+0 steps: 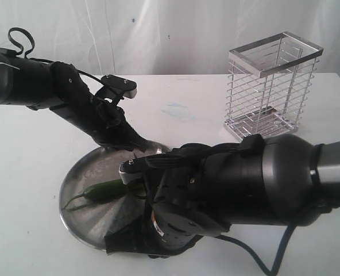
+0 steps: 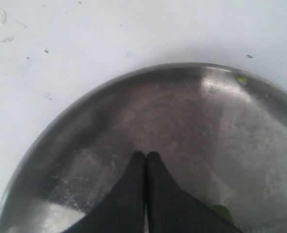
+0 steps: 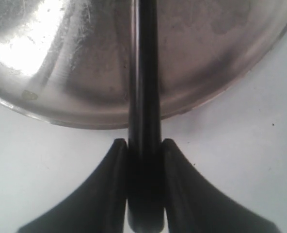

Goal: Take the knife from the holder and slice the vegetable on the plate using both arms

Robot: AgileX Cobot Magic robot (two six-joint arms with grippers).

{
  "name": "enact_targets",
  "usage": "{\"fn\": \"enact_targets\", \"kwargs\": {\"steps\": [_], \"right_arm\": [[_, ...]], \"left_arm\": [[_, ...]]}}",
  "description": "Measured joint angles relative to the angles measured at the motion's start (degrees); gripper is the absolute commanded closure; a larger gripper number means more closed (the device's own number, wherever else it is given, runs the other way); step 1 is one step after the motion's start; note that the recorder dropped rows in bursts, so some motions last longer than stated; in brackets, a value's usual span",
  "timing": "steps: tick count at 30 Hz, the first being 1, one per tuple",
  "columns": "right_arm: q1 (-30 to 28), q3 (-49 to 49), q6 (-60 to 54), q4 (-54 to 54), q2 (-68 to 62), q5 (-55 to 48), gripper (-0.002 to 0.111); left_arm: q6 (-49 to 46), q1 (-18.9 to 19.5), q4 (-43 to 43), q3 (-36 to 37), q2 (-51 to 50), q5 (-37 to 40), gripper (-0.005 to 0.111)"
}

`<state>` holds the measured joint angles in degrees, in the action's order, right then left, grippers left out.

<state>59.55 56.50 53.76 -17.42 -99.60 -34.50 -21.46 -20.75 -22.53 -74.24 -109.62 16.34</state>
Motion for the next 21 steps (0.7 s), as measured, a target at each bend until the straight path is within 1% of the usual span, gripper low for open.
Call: {"fn": "enact_targets", "kwargs": {"steps": [11,15,21], "right_arm": [[0.00,0.00,-0.38,0.13,0.00,0.96,0.108],[0.00,0.00,-0.38,0.13,0.00,0.96,0.108],[0.00,0.00,-0.38,0.13,0.00,0.96,0.108]], "left_arm": [[-1.63,0.00,-0.69,0.00,0.00,-0.03,0.107],[-3.42,0.00,-3.47,0.00,0.00,0.64,0.107],[-8.98,0.00,-8.22,0.00,0.00,1.89,0.107]]}}
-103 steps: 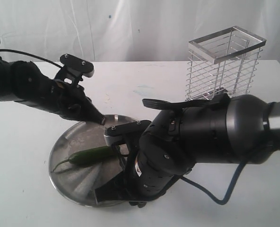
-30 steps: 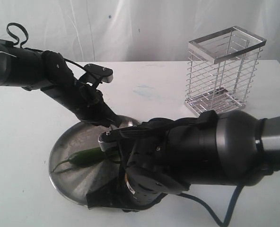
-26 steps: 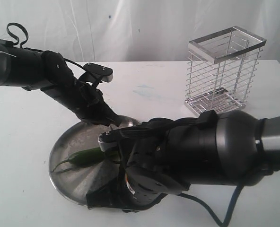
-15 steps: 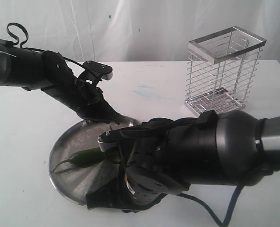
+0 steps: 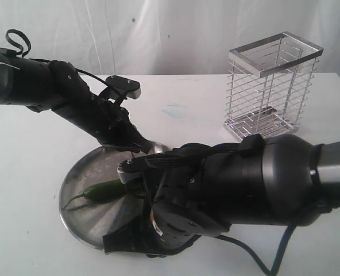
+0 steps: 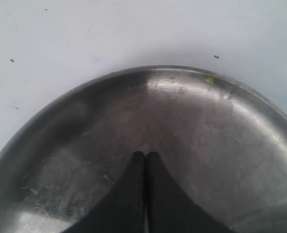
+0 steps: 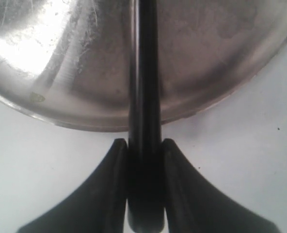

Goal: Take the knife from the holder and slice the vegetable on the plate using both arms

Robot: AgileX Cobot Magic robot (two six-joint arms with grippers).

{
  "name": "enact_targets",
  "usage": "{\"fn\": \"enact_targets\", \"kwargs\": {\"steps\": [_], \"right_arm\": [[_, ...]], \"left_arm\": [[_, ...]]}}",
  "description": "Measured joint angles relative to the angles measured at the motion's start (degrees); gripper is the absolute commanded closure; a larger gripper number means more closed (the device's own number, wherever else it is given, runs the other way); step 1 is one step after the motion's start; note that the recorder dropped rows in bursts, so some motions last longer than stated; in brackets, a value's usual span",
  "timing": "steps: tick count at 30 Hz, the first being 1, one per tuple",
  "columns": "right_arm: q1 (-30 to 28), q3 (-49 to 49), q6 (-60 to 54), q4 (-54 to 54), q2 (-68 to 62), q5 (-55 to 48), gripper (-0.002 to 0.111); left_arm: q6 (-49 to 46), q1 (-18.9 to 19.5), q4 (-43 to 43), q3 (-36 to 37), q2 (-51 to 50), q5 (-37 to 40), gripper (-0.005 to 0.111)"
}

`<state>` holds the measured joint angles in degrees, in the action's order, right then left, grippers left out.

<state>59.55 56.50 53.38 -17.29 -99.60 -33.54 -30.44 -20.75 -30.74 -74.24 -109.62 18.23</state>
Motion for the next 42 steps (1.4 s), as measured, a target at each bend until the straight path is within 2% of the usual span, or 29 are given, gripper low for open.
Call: {"fn": "enact_targets", "kwargs": {"steps": [10,21,30,42], "right_arm": [[0.00,0.00,0.00,-1.02,0.00,-0.12,0.108],[0.00,0.00,-0.83,-2.96,0.00,0.00,0.108],[0.00,0.05,-0.97,-3.78,-4.61,1.31,0.108],[0.00,0.14,-0.97,-4.26,-4.75,1.51,0.108]], "left_arm": [[-3.27,0.00,-1.67,-0.10,-3.20,1.56,0.107],[-5.37,0.00,-2.65,0.54,-5.90,-0.97,0.107],[-6.84,0.00,-3.76,3.93,-5.44,-6.70,0.107],[-8.14,-0.10,-3.52,4.54,-4.79,-8.53,0.107]]}}
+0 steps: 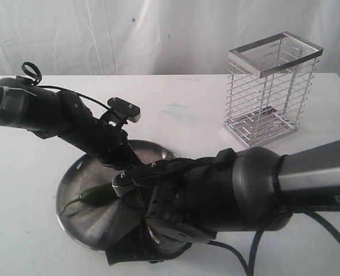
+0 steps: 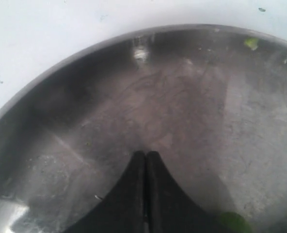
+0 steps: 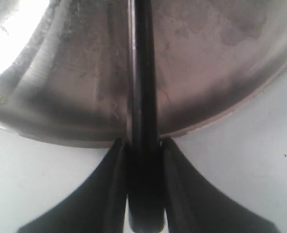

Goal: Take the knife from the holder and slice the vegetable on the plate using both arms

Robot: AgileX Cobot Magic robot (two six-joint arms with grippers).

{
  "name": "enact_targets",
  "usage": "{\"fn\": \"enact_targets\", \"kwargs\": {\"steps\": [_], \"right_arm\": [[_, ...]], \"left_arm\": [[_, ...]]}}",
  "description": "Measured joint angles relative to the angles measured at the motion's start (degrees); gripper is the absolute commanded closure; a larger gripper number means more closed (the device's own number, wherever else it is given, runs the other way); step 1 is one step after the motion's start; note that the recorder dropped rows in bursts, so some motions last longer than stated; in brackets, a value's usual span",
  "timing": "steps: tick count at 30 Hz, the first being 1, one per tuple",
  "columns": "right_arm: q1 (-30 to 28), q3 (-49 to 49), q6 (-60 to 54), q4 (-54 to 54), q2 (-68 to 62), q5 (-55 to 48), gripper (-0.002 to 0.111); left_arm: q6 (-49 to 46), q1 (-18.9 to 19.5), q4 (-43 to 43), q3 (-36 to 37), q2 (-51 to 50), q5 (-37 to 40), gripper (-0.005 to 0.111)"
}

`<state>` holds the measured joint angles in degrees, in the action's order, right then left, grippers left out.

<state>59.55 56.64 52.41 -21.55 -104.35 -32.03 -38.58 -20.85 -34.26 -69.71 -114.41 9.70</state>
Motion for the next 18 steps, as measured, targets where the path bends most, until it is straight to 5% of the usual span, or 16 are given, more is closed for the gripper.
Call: {"fn": "enact_targets", "kwargs": {"steps": [10,18], "right_arm": [[0.00,0.00,0.01,-0.01,0.00,0.05,0.108],[0.00,0.00,0.01,-0.01,0.00,0.14,0.108]], "left_arm": [[0.34,0.12,1.48,0.73,7.90,-0.98,0.107],[0.34,0.12,1.48,0.73,4.28,2.40,0.107]]}}
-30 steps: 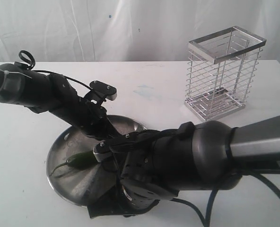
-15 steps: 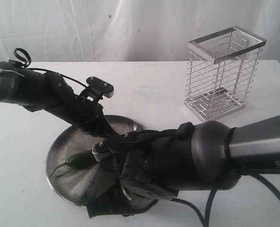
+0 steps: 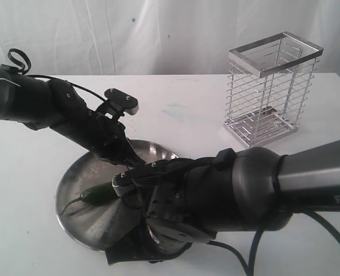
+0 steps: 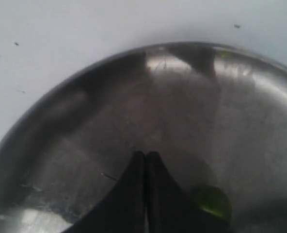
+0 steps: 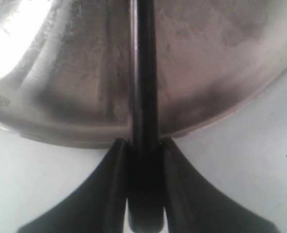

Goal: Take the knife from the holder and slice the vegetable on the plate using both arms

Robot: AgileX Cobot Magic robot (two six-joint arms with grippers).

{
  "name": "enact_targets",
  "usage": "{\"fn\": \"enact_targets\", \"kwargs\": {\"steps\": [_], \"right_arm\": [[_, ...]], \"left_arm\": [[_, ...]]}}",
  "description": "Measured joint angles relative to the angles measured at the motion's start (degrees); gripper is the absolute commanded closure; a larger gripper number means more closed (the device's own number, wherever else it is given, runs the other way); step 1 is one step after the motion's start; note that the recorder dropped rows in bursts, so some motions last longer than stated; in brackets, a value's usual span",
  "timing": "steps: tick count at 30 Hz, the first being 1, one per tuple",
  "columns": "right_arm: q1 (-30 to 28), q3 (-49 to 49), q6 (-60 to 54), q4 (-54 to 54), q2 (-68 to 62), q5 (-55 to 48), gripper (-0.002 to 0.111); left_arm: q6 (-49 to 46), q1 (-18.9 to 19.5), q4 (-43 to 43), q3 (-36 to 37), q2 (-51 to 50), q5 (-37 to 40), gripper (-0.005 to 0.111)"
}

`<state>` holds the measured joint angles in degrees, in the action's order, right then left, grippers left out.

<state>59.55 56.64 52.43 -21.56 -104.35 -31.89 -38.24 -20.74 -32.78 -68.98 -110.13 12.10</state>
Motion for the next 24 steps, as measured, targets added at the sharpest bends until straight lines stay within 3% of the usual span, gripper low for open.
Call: {"fn": "enact_targets", "kwargs": {"steps": [18,24], "right_arm": [[0.00,0.04,-0.11,-0.64,0.00,-1.58,0.108],[0.00,0.28,-0.72,-1.83,-0.15,-3.13,0.108]], "left_arm": [[-1.41,0.00,-0.68,-0.69,-4.77,-1.18,0.107],[-1.41,-0.11,-2.09,2.38,-4.43,-5.56,0.107]]}}
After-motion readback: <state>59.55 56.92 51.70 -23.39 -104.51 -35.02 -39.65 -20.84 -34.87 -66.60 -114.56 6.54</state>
